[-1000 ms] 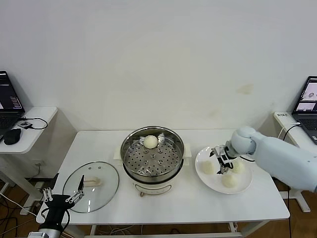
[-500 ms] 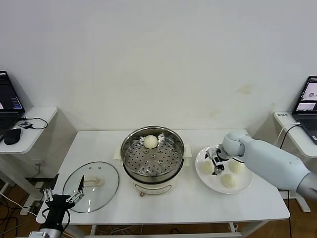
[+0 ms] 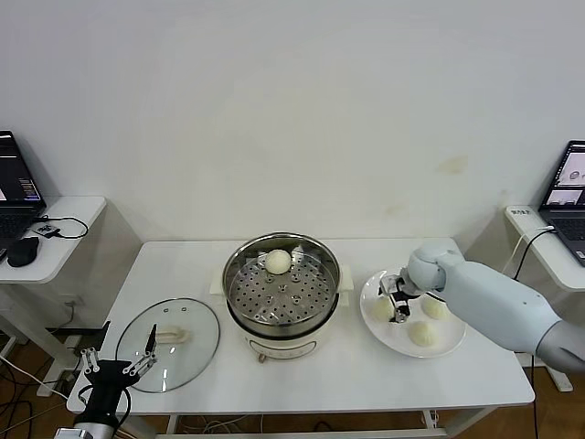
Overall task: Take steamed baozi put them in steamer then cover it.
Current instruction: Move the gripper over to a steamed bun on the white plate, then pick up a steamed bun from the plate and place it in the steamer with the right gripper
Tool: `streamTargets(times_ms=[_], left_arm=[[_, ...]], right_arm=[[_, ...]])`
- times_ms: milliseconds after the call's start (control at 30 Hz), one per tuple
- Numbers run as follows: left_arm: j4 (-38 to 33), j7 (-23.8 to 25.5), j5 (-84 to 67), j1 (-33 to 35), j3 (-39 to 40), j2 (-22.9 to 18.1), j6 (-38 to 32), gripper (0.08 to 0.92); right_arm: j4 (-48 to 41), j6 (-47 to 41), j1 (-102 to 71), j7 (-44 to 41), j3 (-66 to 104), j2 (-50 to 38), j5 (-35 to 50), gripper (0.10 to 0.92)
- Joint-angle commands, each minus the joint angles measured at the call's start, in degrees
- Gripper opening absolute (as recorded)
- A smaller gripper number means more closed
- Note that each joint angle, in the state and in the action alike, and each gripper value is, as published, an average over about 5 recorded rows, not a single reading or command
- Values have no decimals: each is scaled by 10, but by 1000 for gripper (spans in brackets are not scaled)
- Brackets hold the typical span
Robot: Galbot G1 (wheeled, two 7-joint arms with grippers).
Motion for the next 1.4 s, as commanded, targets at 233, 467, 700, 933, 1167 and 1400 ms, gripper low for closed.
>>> streamTargets(times_ms=[233,467,700,933,1167,1400], left_arm=[[-4,0,0,2,-1,-1,0,823],[-3,0,0,1,0,0,-1,823],[-5,0,0,-1,2,4,0,823],[-7,0,-2,-6,8,9,0,823],[-8,-1,-3,-14,13,13,1,823],[-11,-2,-5,-15,7,17,2,823]], right_arm=[[3,3,7,-12,1,-3,-3,653],[40,-9,74,-22,-19,-29,32,640],[103,-36,214,-32,-91,-64,102,645],[146,-63,375,-37,-182,-64,190,646],[180,-112,441,-1,-228,-6,308,653],[174,-196,411,64,-230,97,400,661]])
